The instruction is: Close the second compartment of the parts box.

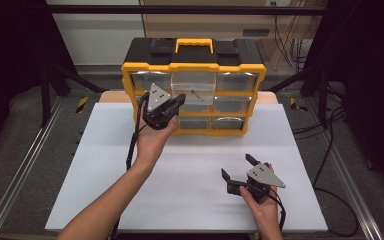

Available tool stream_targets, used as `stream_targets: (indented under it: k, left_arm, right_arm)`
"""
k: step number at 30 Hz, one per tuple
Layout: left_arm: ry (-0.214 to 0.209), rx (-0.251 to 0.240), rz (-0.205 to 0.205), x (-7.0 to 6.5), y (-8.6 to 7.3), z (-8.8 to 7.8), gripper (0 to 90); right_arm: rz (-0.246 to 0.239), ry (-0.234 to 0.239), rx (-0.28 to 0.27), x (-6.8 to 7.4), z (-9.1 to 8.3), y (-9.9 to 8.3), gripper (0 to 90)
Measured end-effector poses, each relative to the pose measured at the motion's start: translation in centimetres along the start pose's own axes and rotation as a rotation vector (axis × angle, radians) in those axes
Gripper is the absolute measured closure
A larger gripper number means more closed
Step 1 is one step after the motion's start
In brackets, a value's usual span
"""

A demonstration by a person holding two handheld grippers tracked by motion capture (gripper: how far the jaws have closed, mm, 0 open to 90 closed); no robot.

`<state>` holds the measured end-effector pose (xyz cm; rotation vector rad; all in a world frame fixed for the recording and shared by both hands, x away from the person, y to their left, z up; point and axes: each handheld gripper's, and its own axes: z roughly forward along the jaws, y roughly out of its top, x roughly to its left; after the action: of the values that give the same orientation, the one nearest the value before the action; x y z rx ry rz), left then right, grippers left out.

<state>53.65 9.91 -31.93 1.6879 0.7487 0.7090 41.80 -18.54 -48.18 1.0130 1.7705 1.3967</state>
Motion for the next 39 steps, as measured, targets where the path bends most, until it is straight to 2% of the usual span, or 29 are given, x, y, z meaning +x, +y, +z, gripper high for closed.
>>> stream_targets:
  k: [7, 20, 29, 39]
  left_arm:
    - [0.008, -0.001, -0.009, 0.1, 0.1, 0.3, 89.4]
    - [0.018, 0.001, 0.000, 0.4, 0.2, 0.9, 89.4]
    - [0.026, 0.005, 0.005, 0.7, 0.6, 1.2, 89.4]
    - [0.030, 0.003, 0.007, 1.0, 0.9, 1.7, 89.4]
  right_arm:
    - [0.007, 0.003, 0.005, 0.0, 0.0, -0.1, 4.6]
    - [0.003, 0.008, 0.007, 0.0, 0.2, -0.1, 5.1]
    - [0.012, -0.003, -0.006, -0.2, 0.0, -0.1, 4.5]
    - [0.016, 0.005, -0.020, -0.2, -0.1, 0.0, 4.4]
